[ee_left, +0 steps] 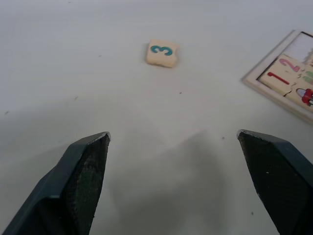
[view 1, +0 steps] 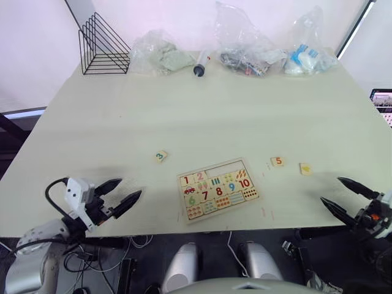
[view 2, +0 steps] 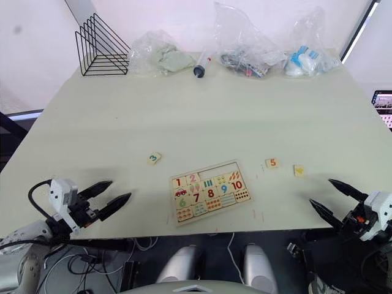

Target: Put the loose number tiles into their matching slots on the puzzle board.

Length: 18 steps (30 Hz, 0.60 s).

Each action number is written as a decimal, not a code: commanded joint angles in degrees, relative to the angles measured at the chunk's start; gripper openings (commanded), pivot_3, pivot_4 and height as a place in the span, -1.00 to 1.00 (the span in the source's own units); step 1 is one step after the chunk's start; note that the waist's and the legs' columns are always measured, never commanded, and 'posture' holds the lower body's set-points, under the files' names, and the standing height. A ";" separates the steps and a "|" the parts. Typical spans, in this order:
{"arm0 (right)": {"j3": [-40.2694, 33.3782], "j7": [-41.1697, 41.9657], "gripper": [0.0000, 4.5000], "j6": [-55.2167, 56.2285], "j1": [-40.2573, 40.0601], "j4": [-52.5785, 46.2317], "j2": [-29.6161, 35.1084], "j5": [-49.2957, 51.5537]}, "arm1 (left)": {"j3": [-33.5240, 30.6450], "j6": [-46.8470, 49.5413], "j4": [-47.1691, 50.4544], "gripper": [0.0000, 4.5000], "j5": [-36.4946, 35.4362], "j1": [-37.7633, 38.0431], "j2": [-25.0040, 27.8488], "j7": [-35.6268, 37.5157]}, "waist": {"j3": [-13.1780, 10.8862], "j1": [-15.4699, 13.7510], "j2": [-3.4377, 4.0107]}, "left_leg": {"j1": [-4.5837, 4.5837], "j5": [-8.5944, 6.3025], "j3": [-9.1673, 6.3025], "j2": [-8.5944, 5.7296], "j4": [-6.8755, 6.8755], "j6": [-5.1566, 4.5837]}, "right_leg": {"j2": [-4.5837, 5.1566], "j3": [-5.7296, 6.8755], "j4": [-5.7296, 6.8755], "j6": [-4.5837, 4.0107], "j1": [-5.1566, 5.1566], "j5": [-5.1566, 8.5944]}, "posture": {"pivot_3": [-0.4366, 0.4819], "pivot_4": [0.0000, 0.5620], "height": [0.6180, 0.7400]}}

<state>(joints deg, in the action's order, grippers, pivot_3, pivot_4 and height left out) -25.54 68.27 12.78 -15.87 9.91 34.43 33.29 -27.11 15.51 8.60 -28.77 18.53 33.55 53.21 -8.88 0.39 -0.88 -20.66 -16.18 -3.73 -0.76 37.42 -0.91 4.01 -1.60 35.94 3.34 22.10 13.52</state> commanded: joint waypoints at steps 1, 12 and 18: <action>-1.20 0.98 1.00 0.37 -1.25 -2.04 -0.64 1.63 | -2.17 -2.56 1.82 0.98 -0.87 1.19 -1.22 -1.44 | 0.03 -0.01 0.00 | 0.01 0.00 0.01 0.00 0.00 0.00 | 0.00 -0.01 0.00 0.00 0.00 0.00 | -0.05 -0.47 1.00; -1.95 -2.08 1.00 4.97 -1.47 -1.10 -4.12 -0.06 | -0.19 -5.14 0.90 0.98 -0.38 2.40 -2.68 -2.52 | 0.09 0.07 -0.02 | 0.01 0.00 0.06 0.00 0.00 0.00 | -0.25 -0.03 0.00 0.00 0.00 0.01 | -0.05 -0.47 1.00; -1.96 -3.94 1.00 5.20 -1.70 -2.51 -4.29 -0.20 | 1.02 -7.11 -1.07 0.98 1.23 0.58 -2.35 -2.56 | 0.11 0.07 -0.01 | 0.02 0.00 0.05 0.00 0.01 0.00 | -0.26 -0.03 0.00 0.00 -0.01 0.00 | -0.05 -0.47 1.00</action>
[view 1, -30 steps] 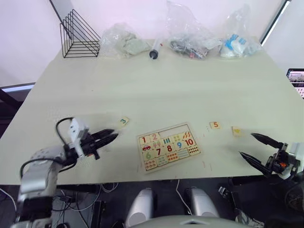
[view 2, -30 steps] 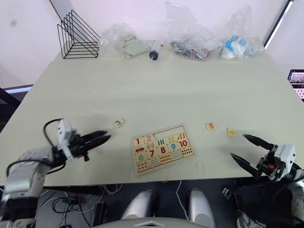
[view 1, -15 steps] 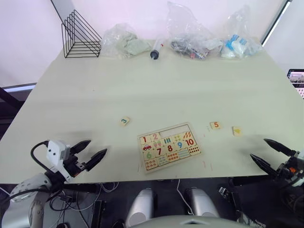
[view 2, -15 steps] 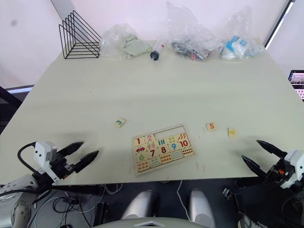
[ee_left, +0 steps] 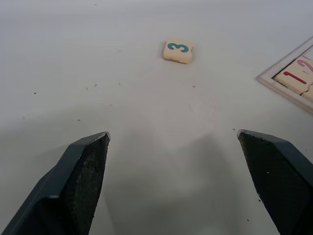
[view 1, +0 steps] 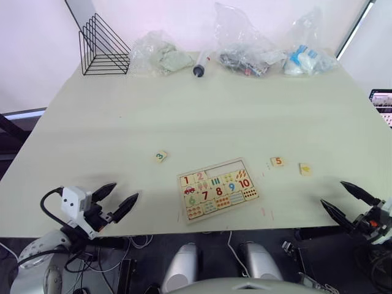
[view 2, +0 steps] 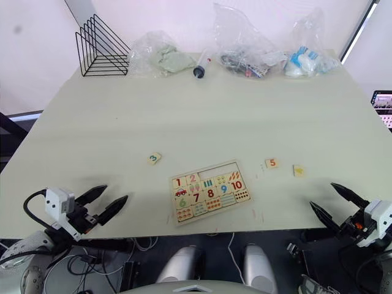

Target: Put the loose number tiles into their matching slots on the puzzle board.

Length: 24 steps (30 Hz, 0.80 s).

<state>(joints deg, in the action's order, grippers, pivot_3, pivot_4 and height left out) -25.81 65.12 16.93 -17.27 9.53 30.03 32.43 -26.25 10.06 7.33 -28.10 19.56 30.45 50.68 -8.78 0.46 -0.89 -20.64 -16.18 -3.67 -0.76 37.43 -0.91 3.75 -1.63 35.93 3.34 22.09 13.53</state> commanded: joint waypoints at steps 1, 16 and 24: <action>-1.64 -0.91 1.00 1.13 -0.41 -2.28 0.14 0.59 | 0.33 -1.67 0.02 0.98 0.55 -0.66 0.82 0.10 | 0.02 0.00 -0.01 | 0.00 0.00 0.00 0.00 0.00 0.00 | 0.00 0.00 0.00 0.00 0.00 0.00 | -0.05 -0.47 1.00; -1.06 -1.45 1.00 1.75 0.48 -2.50 0.31 -0.17 | 1.00 -2.79 -2.27 0.98 0.73 -1.60 3.18 1.89 | 0.03 0.04 0.00 | -0.01 0.00 -0.01 0.02 -0.02 0.00 | -0.02 -0.01 -0.02 0.00 0.01 0.00 | -0.05 -0.47 1.00; -0.86 -1.37 1.00 2.70 -0.01 -2.57 -0.26 -0.12 | 1.67 -2.97 -2.30 0.98 0.98 -1.89 3.33 1.73 | 0.03 0.03 0.00 | -0.02 0.00 -0.01 0.02 -0.03 0.00 | 0.02 0.00 -0.04 -0.01 0.01 0.01 | -0.05 -0.47 1.00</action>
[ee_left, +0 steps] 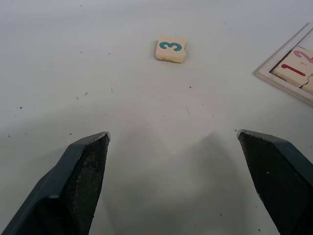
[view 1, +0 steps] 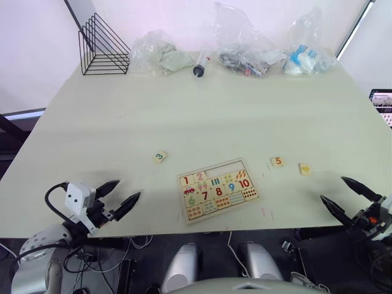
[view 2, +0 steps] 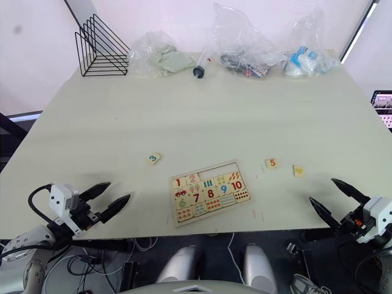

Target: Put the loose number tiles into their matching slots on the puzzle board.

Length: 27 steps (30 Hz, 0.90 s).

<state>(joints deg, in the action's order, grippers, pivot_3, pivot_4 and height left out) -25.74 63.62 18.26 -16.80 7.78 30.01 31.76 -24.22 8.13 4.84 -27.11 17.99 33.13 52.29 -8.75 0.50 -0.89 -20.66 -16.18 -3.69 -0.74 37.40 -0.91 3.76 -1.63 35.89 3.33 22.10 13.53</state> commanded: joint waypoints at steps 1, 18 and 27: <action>-0.86 0.23 1.00 1.77 -0.76 -0.90 -0.40 0.47 | -0.21 -1.07 0.13 0.98 0.09 -0.47 0.65 0.10 | 0.00 -0.03 0.00 | 0.00 0.00 -0.01 0.00 0.00 0.00 | 0.01 0.00 0.00 0.00 0.00 0.00 | -0.05 -0.47 1.00; -0.08 0.16 1.00 2.54 -0.41 -0.52 -0.25 0.18 | 0.82 -1.11 -0.48 0.98 0.84 -1.32 0.67 0.21 | 0.00 0.01 0.00 | 0.00 0.00 0.00 0.00 0.00 0.00 | 0.05 0.00 0.00 0.00 0.00 0.00 | -0.05 -0.47 1.00; 0.04 0.78 1.00 2.84 -0.06 0.03 -0.36 0.12 | 1.11 -1.11 -1.14 0.98 1.05 -3.05 2.12 1.09 | 0.00 -0.05 0.01 | -0.01 0.00 -0.02 -0.01 0.00 0.00 | 0.04 0.02 0.00 0.00 0.00 0.00 | -0.05 -0.47 1.00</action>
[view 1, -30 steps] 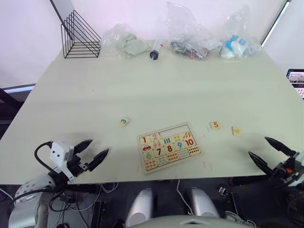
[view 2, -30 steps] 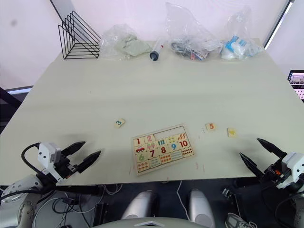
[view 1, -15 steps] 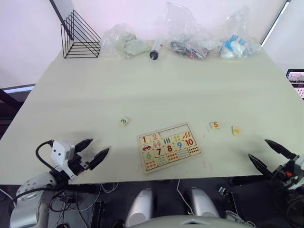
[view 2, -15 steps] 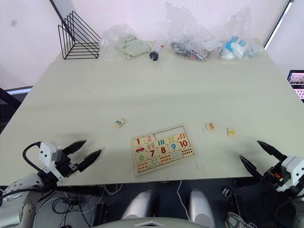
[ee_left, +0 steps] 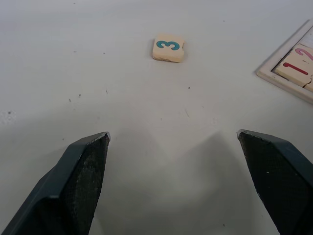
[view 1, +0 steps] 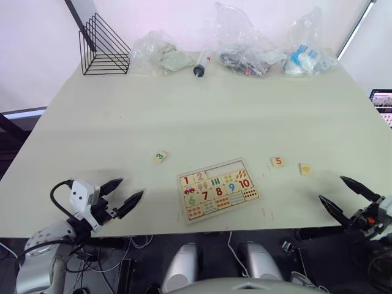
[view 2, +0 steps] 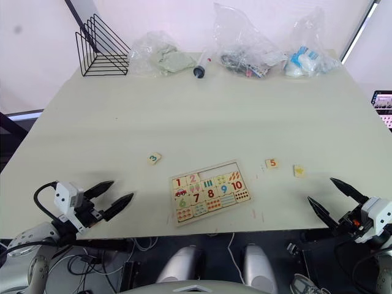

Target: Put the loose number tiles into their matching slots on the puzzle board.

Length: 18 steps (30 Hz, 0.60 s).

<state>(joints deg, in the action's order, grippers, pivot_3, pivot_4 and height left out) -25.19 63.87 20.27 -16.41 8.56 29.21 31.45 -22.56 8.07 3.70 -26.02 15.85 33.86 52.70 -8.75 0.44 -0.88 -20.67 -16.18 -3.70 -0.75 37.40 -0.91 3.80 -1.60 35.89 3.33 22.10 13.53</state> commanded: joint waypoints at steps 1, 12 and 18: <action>-0.50 0.60 1.00 0.85 -0.59 -0.86 0.36 0.46 | -0.49 -0.89 -0.12 0.98 -0.07 -1.33 1.68 0.68 | 0.00 0.01 0.00 | 0.00 0.00 0.00 0.00 0.00 0.00 | 0.00 0.00 0.00 0.00 0.00 0.00 | -0.05 -0.47 1.00; -0.93 5.74 1.00 -0.34 -1.85 -2.37 0.49 4.51 | 4.43 8.60 3.29 0.98 2.64 -9.40 5.06 -4.67 | -0.02 -0.04 0.03 | 0.00 0.00 -0.03 -0.01 -0.01 0.00 | -0.04 0.01 0.00 0.01 0.00 -0.01 | -0.05 -0.47 1.00; 0.15 7.09 1.00 -0.81 -2.36 -4.73 -0.04 5.45 | 10.07 18.57 6.66 0.98 4.38 -16.26 8.14 -7.64 | -0.03 0.16 0.05 | 0.00 0.00 -0.03 -0.01 -0.01 0.00 | -0.09 0.00 0.01 0.05 0.00 -0.03 | -0.05 -0.47 1.00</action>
<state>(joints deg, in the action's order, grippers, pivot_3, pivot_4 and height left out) -24.73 70.55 19.39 -18.56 6.30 29.09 35.64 -13.01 25.02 7.50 -21.72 0.50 41.14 45.80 -8.78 0.60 -0.84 -20.67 -16.18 -3.73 -0.76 37.39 -0.91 3.72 -1.60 35.89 3.42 22.10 13.48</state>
